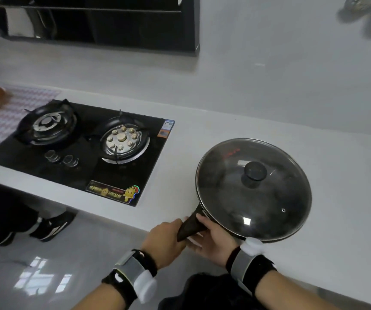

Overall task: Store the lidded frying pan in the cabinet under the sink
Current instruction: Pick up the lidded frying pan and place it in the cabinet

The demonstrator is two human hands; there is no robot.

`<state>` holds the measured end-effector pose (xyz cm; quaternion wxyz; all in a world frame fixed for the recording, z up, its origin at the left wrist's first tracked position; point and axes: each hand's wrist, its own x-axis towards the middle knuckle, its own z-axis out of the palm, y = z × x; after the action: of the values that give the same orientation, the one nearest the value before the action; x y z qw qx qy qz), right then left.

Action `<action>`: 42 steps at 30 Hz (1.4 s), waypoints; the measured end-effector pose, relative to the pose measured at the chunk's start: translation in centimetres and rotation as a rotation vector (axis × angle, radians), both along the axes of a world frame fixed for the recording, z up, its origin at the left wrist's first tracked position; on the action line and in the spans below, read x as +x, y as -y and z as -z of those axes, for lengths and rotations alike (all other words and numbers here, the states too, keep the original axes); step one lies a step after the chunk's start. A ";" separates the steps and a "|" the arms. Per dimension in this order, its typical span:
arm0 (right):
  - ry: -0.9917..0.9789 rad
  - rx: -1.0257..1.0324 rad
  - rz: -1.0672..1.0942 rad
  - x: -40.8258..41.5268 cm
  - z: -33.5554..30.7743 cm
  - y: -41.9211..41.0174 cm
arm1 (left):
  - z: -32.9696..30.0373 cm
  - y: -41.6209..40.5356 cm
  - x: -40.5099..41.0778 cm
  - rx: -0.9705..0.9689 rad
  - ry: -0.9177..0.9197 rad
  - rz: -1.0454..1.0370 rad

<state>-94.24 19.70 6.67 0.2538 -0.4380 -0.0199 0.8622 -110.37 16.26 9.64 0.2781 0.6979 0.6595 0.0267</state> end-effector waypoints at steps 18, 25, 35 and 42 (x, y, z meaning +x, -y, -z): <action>0.081 -0.062 0.603 7.5 0.0 8.7 | 1.9 -0.4 7.7 0.012 0.151 0.558; 0.090 -0.034 0.832 12.4 -1.8 14.7 | 0.5 2.1 14.7 0.061 0.206 0.791; 0.171 0.142 1.154 22.8 -2.6 33.6 | -1.3 17.6 28.5 0.162 0.146 1.111; 0.254 0.144 1.327 30.2 -2.5 50.2 | -2.1 33.6 38.1 0.109 0.133 1.204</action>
<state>-64.00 -30.52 9.13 0.7533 -0.4374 0.1660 0.4621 -72.23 -17.30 11.71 0.2487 0.9583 0.1280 -0.0580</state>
